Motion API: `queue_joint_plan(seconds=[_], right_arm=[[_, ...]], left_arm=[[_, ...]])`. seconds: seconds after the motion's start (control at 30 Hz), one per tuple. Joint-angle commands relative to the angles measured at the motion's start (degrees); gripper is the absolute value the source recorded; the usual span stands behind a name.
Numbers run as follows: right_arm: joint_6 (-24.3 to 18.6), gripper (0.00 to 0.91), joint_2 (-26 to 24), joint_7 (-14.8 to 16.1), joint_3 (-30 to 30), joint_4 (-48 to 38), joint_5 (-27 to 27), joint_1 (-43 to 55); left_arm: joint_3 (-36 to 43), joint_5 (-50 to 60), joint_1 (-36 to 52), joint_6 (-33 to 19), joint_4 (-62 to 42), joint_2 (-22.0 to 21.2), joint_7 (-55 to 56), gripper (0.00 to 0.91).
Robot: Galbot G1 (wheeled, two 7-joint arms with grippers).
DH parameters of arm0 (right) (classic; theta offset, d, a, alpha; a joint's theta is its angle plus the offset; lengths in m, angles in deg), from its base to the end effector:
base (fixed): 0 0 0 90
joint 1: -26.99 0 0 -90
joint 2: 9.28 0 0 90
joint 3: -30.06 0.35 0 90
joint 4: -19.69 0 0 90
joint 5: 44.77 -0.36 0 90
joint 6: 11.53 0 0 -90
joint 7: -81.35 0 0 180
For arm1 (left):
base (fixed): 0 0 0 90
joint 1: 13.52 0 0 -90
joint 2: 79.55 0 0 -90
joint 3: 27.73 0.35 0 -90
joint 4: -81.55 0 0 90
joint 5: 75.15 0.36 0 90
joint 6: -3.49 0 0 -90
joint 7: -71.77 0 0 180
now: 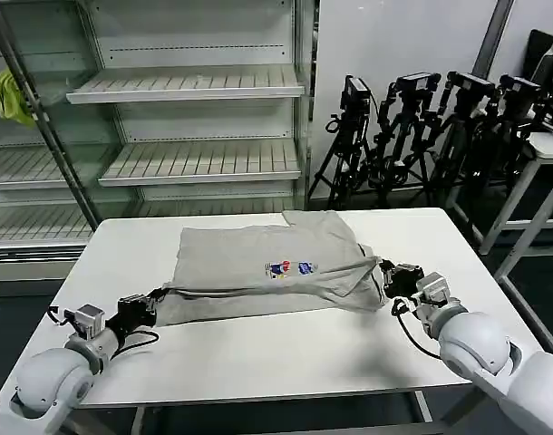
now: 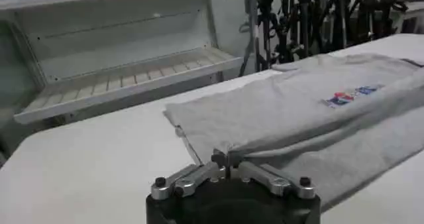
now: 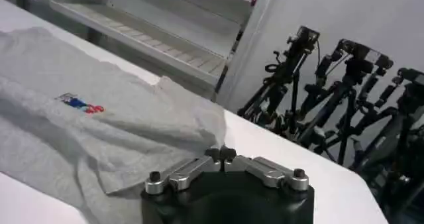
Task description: Fold and organize the clothes.
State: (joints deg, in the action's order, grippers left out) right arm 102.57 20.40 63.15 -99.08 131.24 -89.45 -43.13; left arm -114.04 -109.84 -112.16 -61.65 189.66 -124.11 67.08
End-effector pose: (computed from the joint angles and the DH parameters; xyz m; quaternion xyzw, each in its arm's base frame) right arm 0.3433 -0.0845 -0.1858 0.1423 -0.9538 0.2139 0.1559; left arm 0.3101 0.1542 -0.2320 -0.1516 -0.9648 -0.0965 0.1918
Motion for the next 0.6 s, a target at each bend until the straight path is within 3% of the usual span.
queue_joint_plan(seconds=[0.03,0.23,0.27,0.3,0.33,0.37,0.6], right_arm=[[0.05,0.000,0.78,0.04,-2.43,-3.28,0.51,2.53],[0.37,0.000,1.72,-0.19,-2.60,-4.14,1.52,2.26],[0.63,0.000,1.88,-0.36,-2.64,-4.19,1.63,2.27],[1.02,0.302,2.02,-0.60,-2.72,-4.19,1.75,2.25],[1.19,0.756,2.10,-0.50,-2.78,-4.27,1.92,2.25],[1.19,0.907,2.24,-0.62,-2.81,-4.41,2.38,2.25],[1.48,0.907,3.62,-1.72,-2.75,-6.96,3.67,2.83]], left_arm=[[3.63,0.33,4.85,-0.22,-3.46,-0.12,0.06,0.050],[5.40,0.82,6.78,-0.37,-5.17,-0.73,0.12,0.050],[5.48,0.96,6.88,-0.39,-5.25,-0.83,0.16,0.333],[5.57,1.05,7.09,-0.38,-5.48,-0.86,0.18,0.675],[5.71,1.05,7.16,-0.40,-5.56,-0.89,0.28,0.907],[5.69,1.15,7.12,-0.40,-5.49,-0.88,0.33,0.907],[5.16,2.15,6.39,-0.53,-5.92,-0.67,0.34,0.907]])
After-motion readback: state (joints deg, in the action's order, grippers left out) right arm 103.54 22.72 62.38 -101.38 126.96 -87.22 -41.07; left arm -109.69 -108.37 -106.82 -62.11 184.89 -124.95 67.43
